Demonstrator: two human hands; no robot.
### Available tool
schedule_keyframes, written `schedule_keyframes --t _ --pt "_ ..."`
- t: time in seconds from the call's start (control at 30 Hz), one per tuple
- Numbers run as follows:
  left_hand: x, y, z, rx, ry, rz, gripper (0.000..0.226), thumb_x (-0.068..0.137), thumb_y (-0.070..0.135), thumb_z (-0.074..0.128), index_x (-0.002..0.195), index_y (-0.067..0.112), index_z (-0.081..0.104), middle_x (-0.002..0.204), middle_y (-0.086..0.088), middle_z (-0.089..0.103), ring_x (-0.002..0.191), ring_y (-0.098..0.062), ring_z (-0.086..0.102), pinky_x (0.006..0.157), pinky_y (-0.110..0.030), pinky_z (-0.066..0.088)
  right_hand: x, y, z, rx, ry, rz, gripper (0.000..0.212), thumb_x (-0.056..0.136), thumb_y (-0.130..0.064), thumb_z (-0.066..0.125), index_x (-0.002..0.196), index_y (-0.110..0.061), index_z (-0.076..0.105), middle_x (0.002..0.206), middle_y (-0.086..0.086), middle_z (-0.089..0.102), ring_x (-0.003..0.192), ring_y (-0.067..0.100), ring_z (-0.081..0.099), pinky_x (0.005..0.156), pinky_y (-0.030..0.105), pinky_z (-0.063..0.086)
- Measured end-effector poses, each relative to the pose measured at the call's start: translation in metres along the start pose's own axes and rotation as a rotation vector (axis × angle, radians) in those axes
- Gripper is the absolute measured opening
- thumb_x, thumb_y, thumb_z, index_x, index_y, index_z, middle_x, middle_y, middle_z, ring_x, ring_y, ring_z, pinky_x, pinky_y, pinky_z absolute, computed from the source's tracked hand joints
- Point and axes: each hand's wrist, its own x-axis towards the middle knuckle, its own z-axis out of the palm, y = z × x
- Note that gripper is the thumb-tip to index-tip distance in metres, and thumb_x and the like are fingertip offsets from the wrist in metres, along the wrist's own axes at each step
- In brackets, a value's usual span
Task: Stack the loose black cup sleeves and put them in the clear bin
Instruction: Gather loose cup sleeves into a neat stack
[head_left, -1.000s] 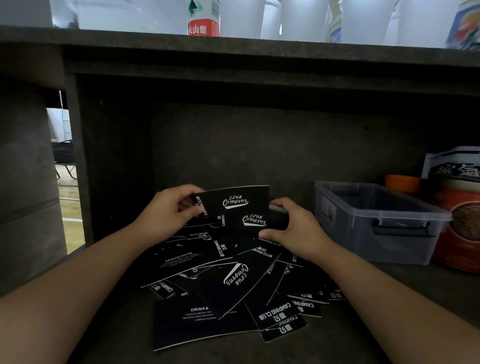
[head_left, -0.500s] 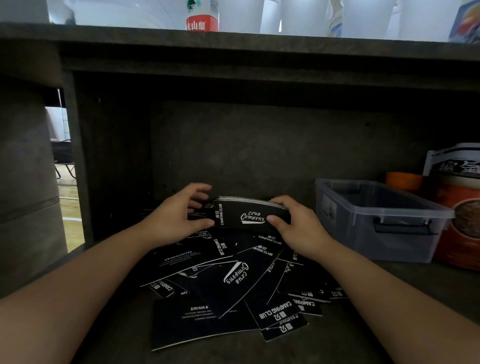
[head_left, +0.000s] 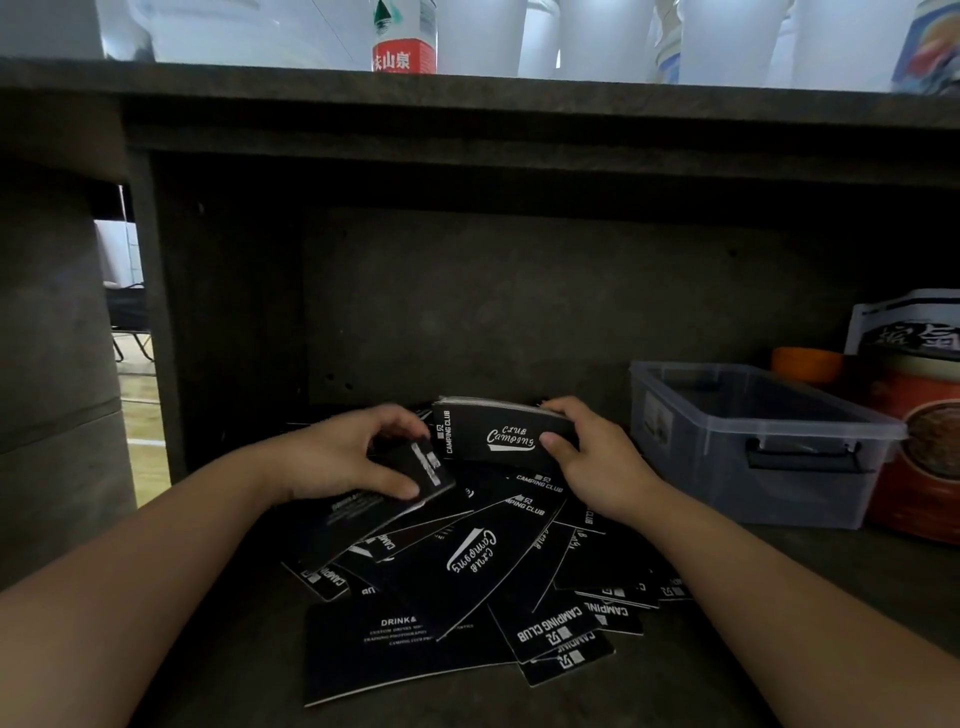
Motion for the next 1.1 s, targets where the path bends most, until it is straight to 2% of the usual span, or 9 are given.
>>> schedule_keyframes --t 0.1,0.3,0.37,0.43,0.53,0.67,0.8,0.93,1.1 --pt "0.002 0.005 0.002 -0.295 0.215 0.113 0.053 0.079 -0.005 0.073 0.118 0.022 0.053 0.104 -0.011 0.072 0.085 -0.017 0.071 0.066 -0.023 0.057 0.001 0.000 0.000 -0.024 0.012 -0.006 0.029 0.097 -0.021 0.053 0.126 -0.023 0.051 0.109 -0.003 0.059 0.099 0.011 0.053 0.081 0.019 0.036" --pt "0.005 0.011 -0.011 -0.562 0.932 0.371 0.026 0.088 0.004 0.066 0.103 0.023 0.056 0.079 0.013 0.075 0.073 -0.002 0.070 0.062 -0.016 0.054 0.000 0.000 0.000 -0.019 0.016 -0.002 0.030 0.097 -0.020 0.053 0.126 -0.022 0.051 0.113 0.001 0.062 0.102 0.014 0.056 0.085 0.022 0.040" --pt "0.000 0.010 -0.010 -0.315 0.863 0.379 0.017 0.088 0.009 0.066 0.093 0.024 0.060 0.075 0.021 0.072 0.070 0.005 0.067 0.063 -0.012 0.051 0.001 0.000 0.000 -0.015 0.016 -0.006 0.030 0.097 -0.020 0.053 0.126 -0.021 0.051 0.113 0.001 0.061 0.103 0.014 0.056 0.086 0.023 0.041" --pt "0.000 0.002 -0.005 0.072 0.571 0.280 0.019 0.086 0.013 0.071 0.091 0.028 0.062 0.078 0.021 0.071 0.073 0.008 0.065 0.071 -0.020 0.053 0.001 0.001 0.001 -0.007 0.017 -0.007 0.029 0.097 -0.020 0.053 0.126 -0.021 0.051 0.112 0.000 0.061 0.102 0.014 0.056 0.085 0.023 0.042" --pt "-0.001 -0.001 -0.001 0.215 0.303 0.147 0.022 0.087 0.008 0.067 0.098 0.027 0.064 0.087 0.009 0.073 0.081 -0.003 0.070 0.080 -0.036 0.058 0.001 0.002 0.001 -0.003 0.026 -0.015 0.028 0.097 -0.021 0.053 0.125 -0.023 0.052 0.109 -0.002 0.061 0.099 0.012 0.056 0.083 0.022 0.040" --pt "-0.005 0.002 -0.007 0.247 0.334 0.134 0.027 0.082 0.006 0.069 0.091 0.030 0.063 0.086 0.009 0.072 0.081 -0.004 0.069 0.080 -0.036 0.057 0.001 0.001 0.000 0.006 0.025 -0.011 0.028 0.097 -0.020 0.053 0.125 -0.022 0.052 0.109 -0.001 0.061 0.101 0.013 0.057 0.085 0.023 0.043" --pt "-0.006 -0.004 -0.013 0.345 0.352 0.093 0.012 0.079 0.026 0.080 0.082 0.034 0.071 0.081 0.020 0.071 0.078 0.005 0.066 0.073 -0.016 0.053 0.000 0.000 0.000 0.015 0.017 -0.010 0.029 0.097 -0.019 0.053 0.125 -0.021 0.051 0.112 0.001 0.061 0.102 0.014 0.056 0.086 0.023 0.042" --pt "-0.005 -0.009 -0.018 0.438 0.415 -0.023 0.012 0.081 0.043 0.074 0.083 0.031 0.072 0.078 0.014 0.069 0.075 0.001 0.064 0.069 -0.019 0.051 -0.001 -0.001 -0.001 0.020 0.012 -0.010 0.029 0.097 -0.019 0.053 0.126 -0.021 0.051 0.112 0.001 0.061 0.100 0.013 0.056 0.083 0.021 0.041" --pt "0.001 -0.010 -0.010 0.340 0.501 0.047 0.017 0.080 0.033 0.078 0.092 0.033 0.067 0.088 0.015 0.068 0.085 0.003 0.062 0.075 -0.016 0.048 -0.001 -0.003 -0.001 0.030 0.027 -0.007 0.030 0.094 -0.024 0.057 0.124 -0.026 0.051 0.103 -0.006 0.061 0.085 0.002 0.057 0.070 0.012 0.044"
